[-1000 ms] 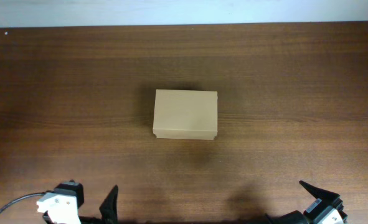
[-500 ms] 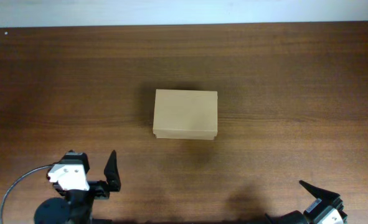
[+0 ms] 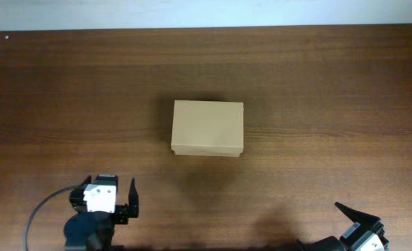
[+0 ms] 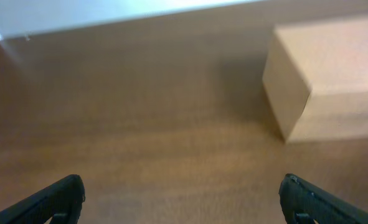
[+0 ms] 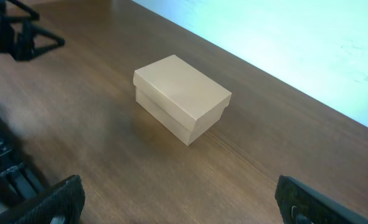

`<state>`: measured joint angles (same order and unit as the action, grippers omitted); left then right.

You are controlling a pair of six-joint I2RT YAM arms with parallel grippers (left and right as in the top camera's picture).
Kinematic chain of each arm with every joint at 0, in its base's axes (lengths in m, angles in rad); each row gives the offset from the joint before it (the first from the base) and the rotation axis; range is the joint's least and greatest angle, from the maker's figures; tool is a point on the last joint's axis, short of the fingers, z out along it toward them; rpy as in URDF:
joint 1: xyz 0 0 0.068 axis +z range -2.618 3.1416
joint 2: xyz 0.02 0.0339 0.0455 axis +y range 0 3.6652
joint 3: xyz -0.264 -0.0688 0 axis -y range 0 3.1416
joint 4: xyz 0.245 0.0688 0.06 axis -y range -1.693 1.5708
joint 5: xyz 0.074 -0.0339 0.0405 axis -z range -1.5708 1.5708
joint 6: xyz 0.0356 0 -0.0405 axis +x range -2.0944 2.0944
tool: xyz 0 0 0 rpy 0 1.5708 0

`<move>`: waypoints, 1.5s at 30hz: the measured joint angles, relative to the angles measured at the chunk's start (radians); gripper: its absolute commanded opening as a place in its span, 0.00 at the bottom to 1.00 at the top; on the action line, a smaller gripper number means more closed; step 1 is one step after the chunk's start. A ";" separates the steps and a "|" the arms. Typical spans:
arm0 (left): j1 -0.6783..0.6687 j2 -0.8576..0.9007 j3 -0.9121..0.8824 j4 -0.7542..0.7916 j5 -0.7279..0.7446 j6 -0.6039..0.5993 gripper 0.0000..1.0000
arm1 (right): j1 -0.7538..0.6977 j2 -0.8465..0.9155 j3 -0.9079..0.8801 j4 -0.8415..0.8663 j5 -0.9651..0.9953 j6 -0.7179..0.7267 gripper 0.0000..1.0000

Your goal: Pack container

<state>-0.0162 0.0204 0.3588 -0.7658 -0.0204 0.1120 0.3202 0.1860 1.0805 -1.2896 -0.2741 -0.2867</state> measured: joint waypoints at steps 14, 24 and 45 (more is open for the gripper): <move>0.000 0.000 -0.141 0.026 -0.023 0.020 1.00 | 0.000 0.000 0.000 0.001 0.000 0.000 0.99; 0.000 0.000 -0.157 0.027 -0.114 -0.021 1.00 | 0.000 0.000 0.000 0.001 0.000 0.000 0.99; 0.000 0.000 -0.157 0.026 -0.179 -0.061 1.00 | 0.000 0.000 0.000 0.001 0.000 0.000 0.99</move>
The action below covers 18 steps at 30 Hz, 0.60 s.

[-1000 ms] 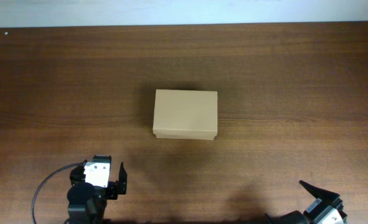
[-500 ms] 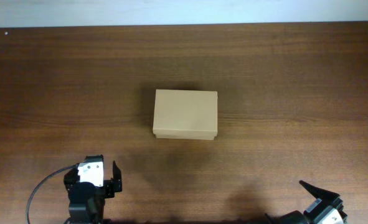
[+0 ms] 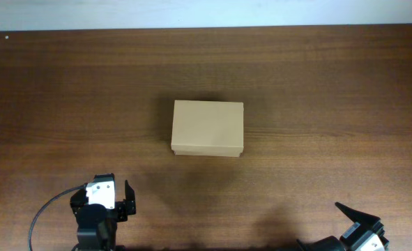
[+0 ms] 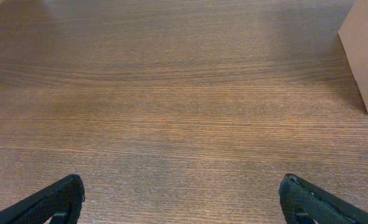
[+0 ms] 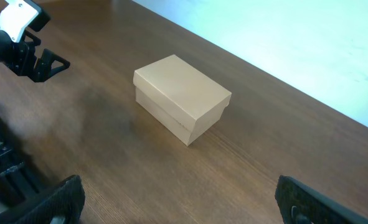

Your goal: Pack container

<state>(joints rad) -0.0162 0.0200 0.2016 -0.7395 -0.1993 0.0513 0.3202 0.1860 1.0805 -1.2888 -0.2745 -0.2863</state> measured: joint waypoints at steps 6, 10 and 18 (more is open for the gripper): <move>0.000 0.000 0.000 0.000 0.000 0.000 1.00 | 0.000 0.000 0.000 0.001 0.000 0.000 0.99; 0.000 0.000 0.000 0.000 0.000 0.000 1.00 | 0.000 0.000 0.000 0.024 0.000 0.000 0.99; 0.000 0.000 0.000 0.000 0.000 0.000 1.00 | -0.007 -0.002 -0.048 0.101 0.032 -0.003 0.99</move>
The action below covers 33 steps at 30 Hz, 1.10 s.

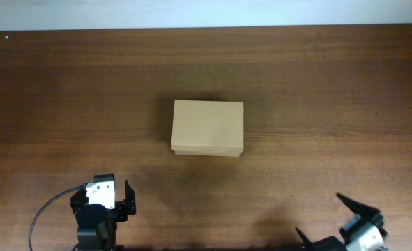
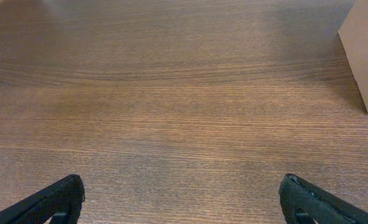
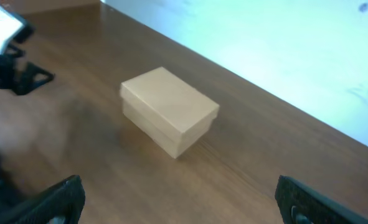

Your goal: Pack container

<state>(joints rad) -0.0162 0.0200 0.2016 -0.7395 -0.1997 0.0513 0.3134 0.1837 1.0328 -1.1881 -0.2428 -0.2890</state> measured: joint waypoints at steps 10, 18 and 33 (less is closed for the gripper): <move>0.000 -0.001 -0.002 0.000 0.000 0.000 1.00 | -0.113 -0.063 -0.344 0.173 0.048 0.001 0.99; 0.000 -0.002 -0.002 0.000 0.000 0.000 1.00 | -0.240 -0.128 -0.517 0.235 0.055 0.002 0.99; 0.000 -0.003 -0.003 0.000 0.000 0.000 1.00 | -0.274 -0.145 -0.780 0.386 0.064 0.164 0.99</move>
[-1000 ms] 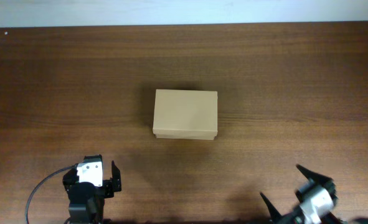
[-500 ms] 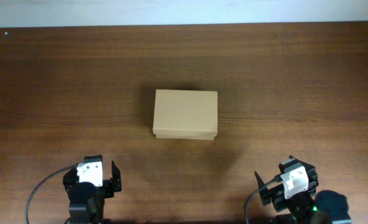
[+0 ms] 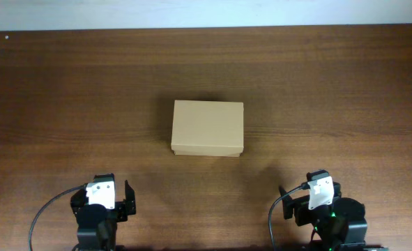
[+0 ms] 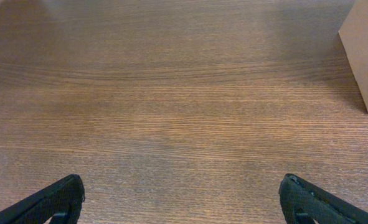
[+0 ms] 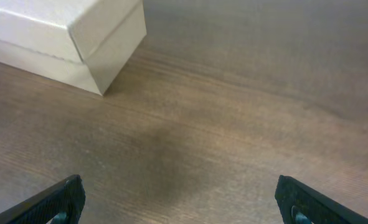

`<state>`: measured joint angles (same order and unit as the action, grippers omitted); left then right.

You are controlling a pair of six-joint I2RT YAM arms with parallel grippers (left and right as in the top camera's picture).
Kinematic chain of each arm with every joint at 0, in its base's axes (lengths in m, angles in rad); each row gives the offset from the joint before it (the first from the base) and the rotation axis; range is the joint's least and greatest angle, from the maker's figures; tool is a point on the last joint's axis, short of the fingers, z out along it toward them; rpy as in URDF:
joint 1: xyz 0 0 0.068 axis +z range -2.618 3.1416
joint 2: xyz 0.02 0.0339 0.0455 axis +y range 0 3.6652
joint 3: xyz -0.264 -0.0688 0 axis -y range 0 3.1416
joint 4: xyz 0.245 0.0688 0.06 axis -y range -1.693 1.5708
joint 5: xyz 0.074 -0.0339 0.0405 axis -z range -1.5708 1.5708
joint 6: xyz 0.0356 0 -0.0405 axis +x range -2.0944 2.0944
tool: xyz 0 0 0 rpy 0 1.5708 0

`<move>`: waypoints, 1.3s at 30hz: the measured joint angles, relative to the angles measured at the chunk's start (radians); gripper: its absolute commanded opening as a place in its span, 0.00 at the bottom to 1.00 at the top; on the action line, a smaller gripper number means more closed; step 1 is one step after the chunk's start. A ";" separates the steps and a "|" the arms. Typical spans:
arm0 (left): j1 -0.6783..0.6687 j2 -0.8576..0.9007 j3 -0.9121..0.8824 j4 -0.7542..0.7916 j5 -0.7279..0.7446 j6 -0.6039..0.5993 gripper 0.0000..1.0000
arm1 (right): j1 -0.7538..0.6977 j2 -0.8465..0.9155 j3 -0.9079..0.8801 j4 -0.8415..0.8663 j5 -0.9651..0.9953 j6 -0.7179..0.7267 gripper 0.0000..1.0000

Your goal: Pack container

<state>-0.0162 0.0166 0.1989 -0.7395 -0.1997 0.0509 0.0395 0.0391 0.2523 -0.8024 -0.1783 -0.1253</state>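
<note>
A tan cardboard box (image 3: 207, 128) with its lid on sits at the middle of the brown wooden table (image 3: 331, 90). Its corner shows at the right edge of the left wrist view and at the upper left of the right wrist view (image 5: 65, 37). My left gripper (image 3: 101, 202) rests near the front edge, left of the box, open over bare wood (image 4: 181, 202). My right gripper (image 3: 316, 199) rests near the front edge, right of the box, open with nothing between its fingers (image 5: 179, 202).
The table's far edge meets a pale wall (image 3: 206, 12) along the top of the overhead view. Nothing else lies on the table in these views.
My right gripper has come up from the lower right corner to a spot in front of the box's right side, now facing down at the table. The left arm and box are unchanged.
At first my left gripper was tilted up toward the box and my right sat at the lower right corner. Then the left gripper had settled pointing down at the table. The right gripper started shifting, and now it rests low near the front edge. The box never moved.
</note>
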 measured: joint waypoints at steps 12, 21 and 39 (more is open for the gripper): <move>0.000 0.000 0.000 0.000 0.000 0.000 1.00 | 0.000 -0.023 -0.072 0.030 0.085 0.183 0.99; 0.000 0.000 0.000 0.000 0.000 0.000 1.00 | 0.000 -0.023 -0.072 0.030 0.095 0.200 0.99; 0.000 0.000 0.000 0.000 0.000 0.000 1.00 | 0.000 -0.023 -0.072 0.030 0.097 0.201 0.99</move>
<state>-0.0162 0.0166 0.1989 -0.7395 -0.1997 0.0509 0.0395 0.0158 0.1802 -0.7723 -0.0818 0.0757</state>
